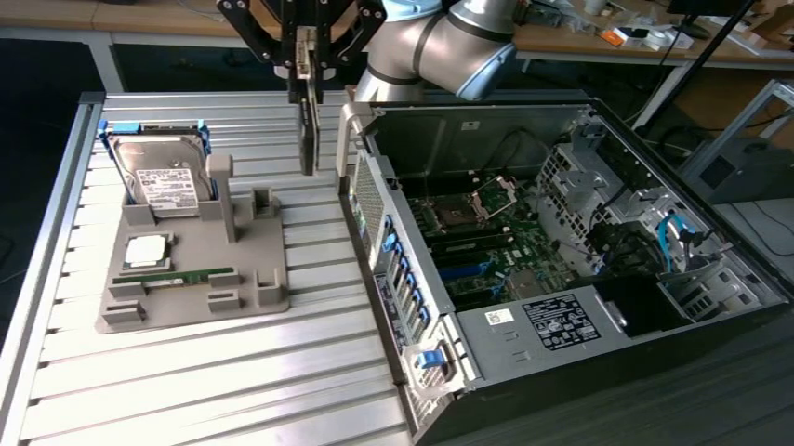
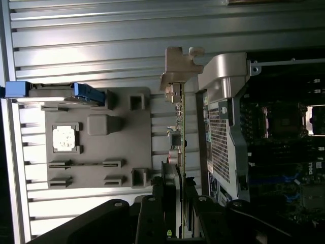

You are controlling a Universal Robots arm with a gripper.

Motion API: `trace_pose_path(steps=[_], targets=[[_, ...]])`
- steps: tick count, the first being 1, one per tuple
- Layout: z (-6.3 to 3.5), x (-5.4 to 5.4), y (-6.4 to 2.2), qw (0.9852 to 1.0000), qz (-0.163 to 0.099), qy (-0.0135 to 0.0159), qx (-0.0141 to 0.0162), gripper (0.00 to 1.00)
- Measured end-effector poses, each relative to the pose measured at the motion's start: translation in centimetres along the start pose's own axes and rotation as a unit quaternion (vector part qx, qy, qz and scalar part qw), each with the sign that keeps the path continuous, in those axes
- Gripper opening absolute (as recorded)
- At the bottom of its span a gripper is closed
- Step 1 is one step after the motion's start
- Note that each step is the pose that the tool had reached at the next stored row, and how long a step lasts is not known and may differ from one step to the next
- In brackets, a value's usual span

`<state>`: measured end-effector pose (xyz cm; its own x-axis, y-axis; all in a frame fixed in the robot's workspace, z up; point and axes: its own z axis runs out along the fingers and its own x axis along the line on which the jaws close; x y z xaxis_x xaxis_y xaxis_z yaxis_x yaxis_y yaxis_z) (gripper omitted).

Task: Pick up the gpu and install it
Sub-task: 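Pick up the gpu and move the gpu toward the slot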

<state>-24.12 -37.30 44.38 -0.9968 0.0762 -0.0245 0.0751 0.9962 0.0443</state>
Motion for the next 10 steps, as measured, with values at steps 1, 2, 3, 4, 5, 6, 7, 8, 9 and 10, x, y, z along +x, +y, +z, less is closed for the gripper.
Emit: trace_pose_path(steps=[1, 2, 3, 4, 5, 6, 7, 8, 9, 10], targets=[[0.0, -0.04, 0.0, 1.0, 0.0, 0.0, 0.0, 0.27], [0.0, -0.1, 0.01, 1.0, 0.0, 0.0001, 0.0, 0.27], [0.0, -0.19, 0.01, 1.0, 0.0, 0.0, 0.0, 0.27], [0.0, -0.25, 0.02, 1.0, 0.0, 0.0, 0.0, 0.27], [0.01, -0.3, 0.02, 1.0, 0.0, 0.0, 0.0, 0.27], [0.01, -0.37, 0.03, 1.0, 0.0, 0.0, 0.0, 0.27], [0.01, -0.41, 0.03, 1.0, 0.0, 0.0001, 0.0, 0.27], [0.01, -0.49, 0.03, 1.0, 0.0, 0.0, 0.0, 0.27], [0.01, -0.57, 0.04, 1.0, 0.0, 0.0, 0.0, 0.27], [0.01, -0.63, 0.04, 1.0, 0.0, 0.0, 0.0, 0.27]])
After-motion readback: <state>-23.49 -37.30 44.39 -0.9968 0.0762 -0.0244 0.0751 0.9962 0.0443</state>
